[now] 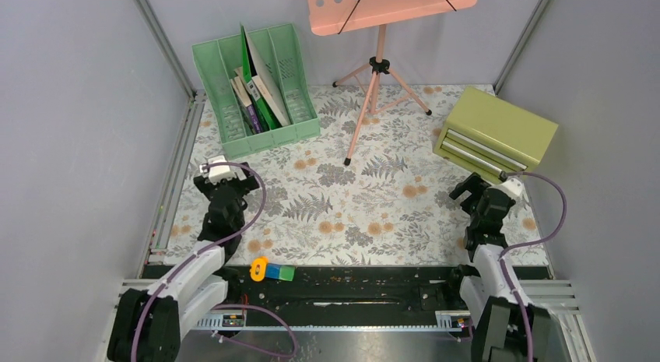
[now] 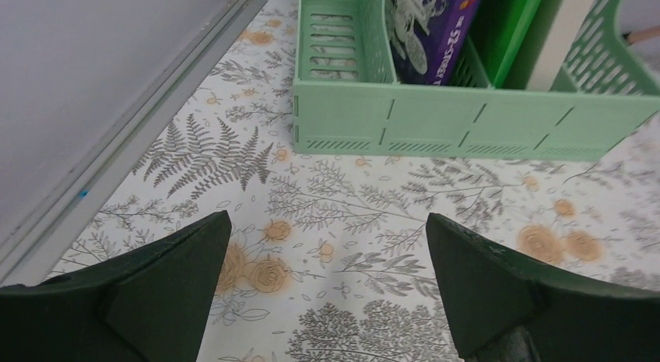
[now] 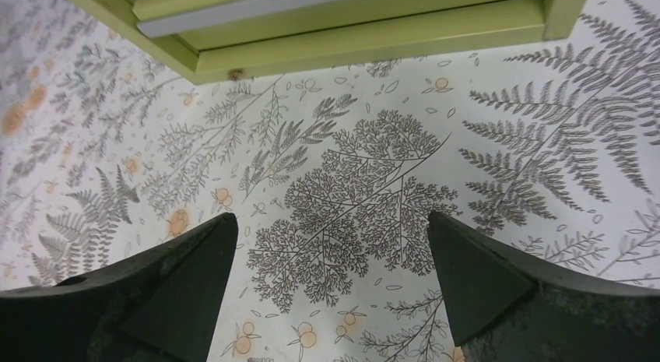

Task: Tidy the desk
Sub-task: Reset both arms

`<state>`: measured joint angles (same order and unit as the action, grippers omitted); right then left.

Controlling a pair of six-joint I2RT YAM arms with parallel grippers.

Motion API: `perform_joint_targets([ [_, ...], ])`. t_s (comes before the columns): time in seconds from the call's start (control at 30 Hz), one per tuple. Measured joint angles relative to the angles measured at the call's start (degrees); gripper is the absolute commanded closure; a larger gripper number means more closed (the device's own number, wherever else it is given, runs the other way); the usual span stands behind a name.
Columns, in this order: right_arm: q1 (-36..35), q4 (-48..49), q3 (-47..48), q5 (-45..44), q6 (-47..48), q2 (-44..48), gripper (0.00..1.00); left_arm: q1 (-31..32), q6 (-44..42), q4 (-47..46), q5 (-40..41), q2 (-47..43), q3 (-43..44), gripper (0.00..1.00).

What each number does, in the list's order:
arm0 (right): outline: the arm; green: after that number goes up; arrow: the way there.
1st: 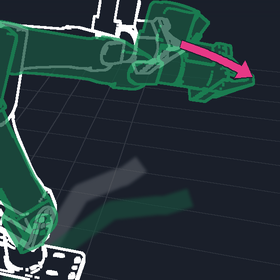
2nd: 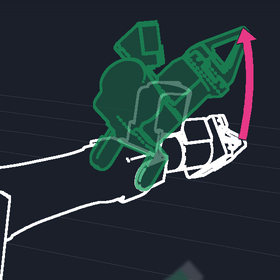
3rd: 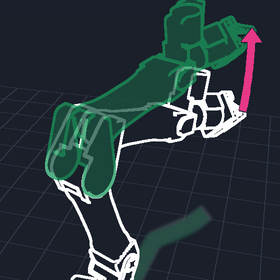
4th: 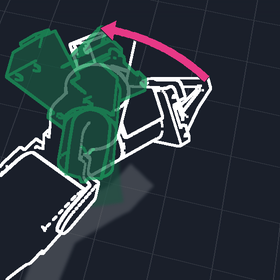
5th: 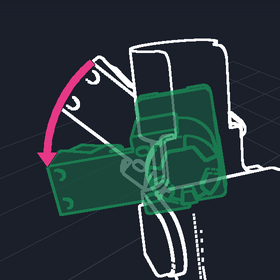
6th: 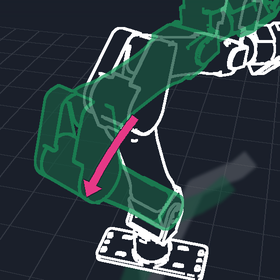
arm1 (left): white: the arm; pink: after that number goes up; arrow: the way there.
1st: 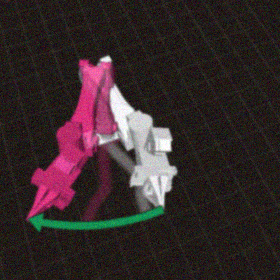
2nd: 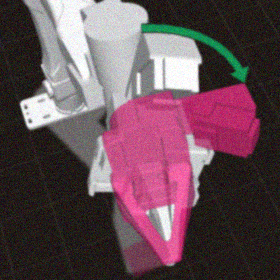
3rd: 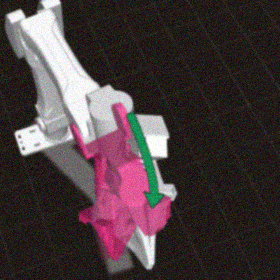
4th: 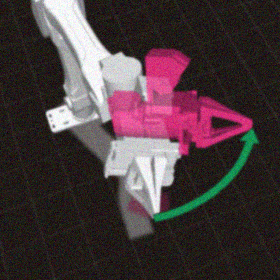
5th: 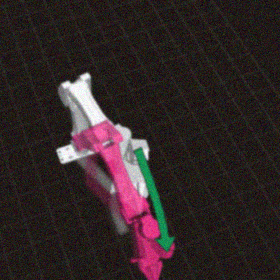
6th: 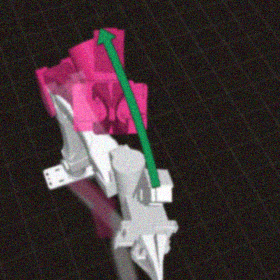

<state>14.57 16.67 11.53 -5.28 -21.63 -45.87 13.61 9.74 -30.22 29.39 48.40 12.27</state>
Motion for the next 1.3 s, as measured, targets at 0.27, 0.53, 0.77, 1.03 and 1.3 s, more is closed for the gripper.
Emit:
perform_joint_targets([
  [0.27, -2.75, 18.71, -4.28, -1.20, 1.81, -11.61, 0.01, 0.00, -6.36, -11.45, -1.11, 8.09, -1.75, 0.01],
  [0.53, -7.04, 37.22, -4.15, -2.84, 6.32, -24.63, 0.01, 0.00, -11.41, -32.98, -3.74, 24.09, -6.86, 0.01],
  [0.77, -12.33, 40.72, -1.40, -2.84, 12.31, -31.67, 0.01, -1.49, -12.92, -42.58, -9.07, 29.59, -8.48, 0.01],
  [1.03, -12.35, 38.16, 4.04, 6.25, 17.55, -31.98, 0.00, -1.68, -12.98, -45.11, -10.58, 29.79, -8.48, 0.01],
  [1.3, -12.35, 37.77, 4.04, 8.41, 18.80, -32.09, 0.01, -1.68, -12.96, -45.40, -11.06, 29.79, -8.48, 0.01],
])
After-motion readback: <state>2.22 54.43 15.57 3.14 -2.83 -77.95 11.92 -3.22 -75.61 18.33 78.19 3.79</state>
